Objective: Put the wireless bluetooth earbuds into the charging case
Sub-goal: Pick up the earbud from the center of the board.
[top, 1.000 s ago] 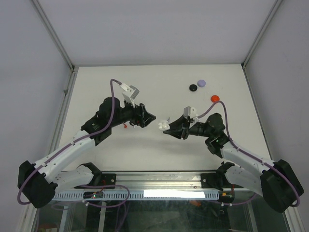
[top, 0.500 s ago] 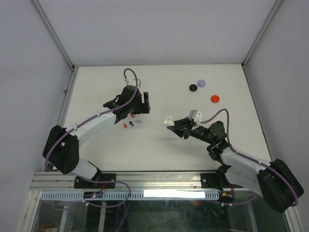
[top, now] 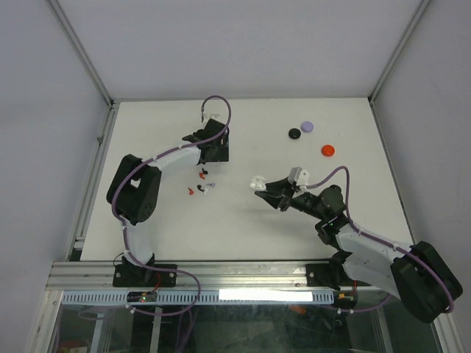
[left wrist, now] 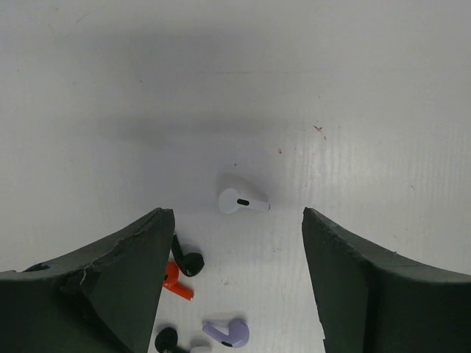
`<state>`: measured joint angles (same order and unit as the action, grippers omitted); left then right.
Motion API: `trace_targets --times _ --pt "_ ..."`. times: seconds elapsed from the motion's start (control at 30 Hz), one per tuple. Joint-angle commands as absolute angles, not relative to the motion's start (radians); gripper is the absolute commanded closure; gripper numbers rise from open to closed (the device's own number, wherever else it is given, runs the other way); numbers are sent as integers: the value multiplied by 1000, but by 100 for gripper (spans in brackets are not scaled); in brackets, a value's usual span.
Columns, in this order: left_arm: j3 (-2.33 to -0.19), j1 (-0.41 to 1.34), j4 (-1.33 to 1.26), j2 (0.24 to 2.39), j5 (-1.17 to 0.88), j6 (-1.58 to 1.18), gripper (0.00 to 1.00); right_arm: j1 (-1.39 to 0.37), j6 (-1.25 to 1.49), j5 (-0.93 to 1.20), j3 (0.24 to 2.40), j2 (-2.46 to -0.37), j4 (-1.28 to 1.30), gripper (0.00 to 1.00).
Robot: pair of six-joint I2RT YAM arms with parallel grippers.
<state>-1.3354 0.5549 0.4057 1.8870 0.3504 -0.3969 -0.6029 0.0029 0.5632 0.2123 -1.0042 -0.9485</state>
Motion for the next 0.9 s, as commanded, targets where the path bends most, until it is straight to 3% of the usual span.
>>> trace_targets --times 0.0,0.47,0.87 --pt "-1406 548 423 1930 408 -355 29 -607 9 568 233 -1003 -1009 100" --pt "-1407 548 450 2002 430 -330 32 -607 17 581 236 -994 -996 100" --pt "-1342 542 458 1956 447 -335 51 -608 21 589 247 -1002 -973 100"
